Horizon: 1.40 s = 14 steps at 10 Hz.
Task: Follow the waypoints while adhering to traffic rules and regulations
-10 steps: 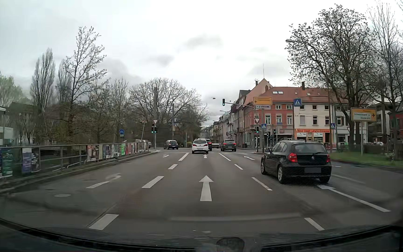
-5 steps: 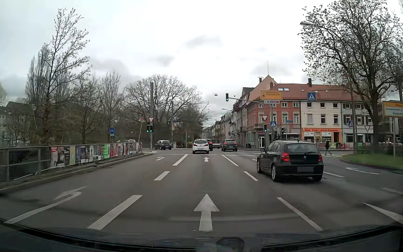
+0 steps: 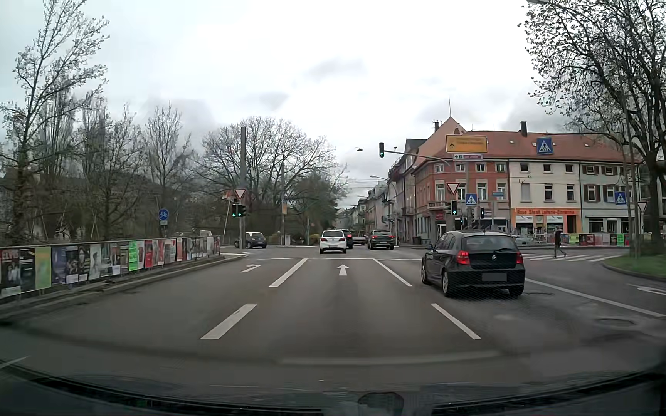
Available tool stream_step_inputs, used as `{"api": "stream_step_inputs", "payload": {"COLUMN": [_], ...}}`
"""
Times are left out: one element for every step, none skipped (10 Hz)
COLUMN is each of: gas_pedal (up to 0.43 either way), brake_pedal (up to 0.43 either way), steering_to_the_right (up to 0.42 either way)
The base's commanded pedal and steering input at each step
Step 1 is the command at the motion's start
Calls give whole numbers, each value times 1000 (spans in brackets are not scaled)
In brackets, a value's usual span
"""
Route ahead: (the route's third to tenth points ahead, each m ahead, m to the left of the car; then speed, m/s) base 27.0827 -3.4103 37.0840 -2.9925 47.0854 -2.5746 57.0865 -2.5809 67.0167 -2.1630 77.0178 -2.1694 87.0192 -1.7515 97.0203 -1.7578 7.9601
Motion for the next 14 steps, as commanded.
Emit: {"api": "stream_step_inputs", "payload": {"gas_pedal": [98,98,98,98,98,98,98,98,98,98,98,98,98,98], "brake_pedal": [0,0,0,0,0,0,0,0,0,0,0,0,0,0], "steering_to_the_right": [-5,-5,-5,-5,-5,-5,-4,-4,-4,-4,-4,-3,-3,-3]}}
